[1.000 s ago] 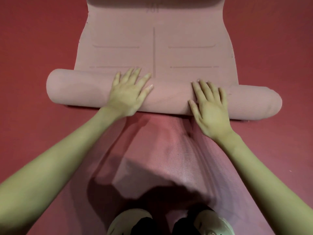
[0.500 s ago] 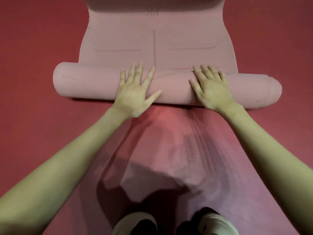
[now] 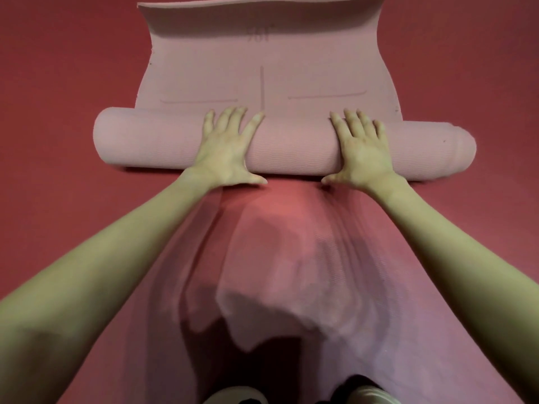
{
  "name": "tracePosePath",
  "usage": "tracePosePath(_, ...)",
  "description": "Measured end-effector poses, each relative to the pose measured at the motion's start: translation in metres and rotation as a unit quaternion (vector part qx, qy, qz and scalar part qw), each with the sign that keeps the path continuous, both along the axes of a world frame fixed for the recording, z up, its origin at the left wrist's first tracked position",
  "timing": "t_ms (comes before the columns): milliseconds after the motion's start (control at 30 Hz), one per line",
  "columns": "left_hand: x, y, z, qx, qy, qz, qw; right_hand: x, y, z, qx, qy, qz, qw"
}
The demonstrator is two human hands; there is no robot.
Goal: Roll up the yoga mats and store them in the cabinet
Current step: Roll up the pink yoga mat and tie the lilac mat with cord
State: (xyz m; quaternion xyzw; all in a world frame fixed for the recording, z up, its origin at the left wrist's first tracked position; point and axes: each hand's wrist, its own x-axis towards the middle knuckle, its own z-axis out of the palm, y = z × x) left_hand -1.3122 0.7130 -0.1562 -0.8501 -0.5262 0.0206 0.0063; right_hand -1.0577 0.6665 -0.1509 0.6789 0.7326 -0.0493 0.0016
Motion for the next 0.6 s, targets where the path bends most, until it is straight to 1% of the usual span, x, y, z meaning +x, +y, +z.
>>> tracePosePath(67, 0.000, 0.004, -0.001, 0.010, -0.012, 0.001, 1.000, 0.001, 0.008, 0.002, -0.006, -0.013, -0.002, 1.000)
tracePosePath(133, 0.001, 0.010, 0.001, 0.000, -0.043, 0.014, 0.999, 0.001, 0.014, 0.003, 0.000, -0.026, -0.001, 1.000)
tracePosePath(200, 0.003, 0.012, 0.004, -0.005, -0.071, 0.022, 0.997, 0.002, 0.016, 0.005, 0.011, -0.023, 0.000, 1.000)
tracePosePath(300, 0.005, 0.002, 0.005, 0.000, -0.084, 0.032, 0.996, 0.002, 0.009, 0.002, 0.040, -0.013, -0.004, 0.999)
tracePosePath(467, 0.002, -0.042, 0.003, 0.011, -0.102, 0.045, 0.994, 0.001, -0.031, -0.002, 0.071, 0.020, -0.003, 0.997)
tracePosePath(600, -0.010, -0.090, 0.003, 0.015, -0.114, 0.031, 0.993, -0.004, -0.081, 0.004, 0.044, 0.039, 0.000, 0.998)
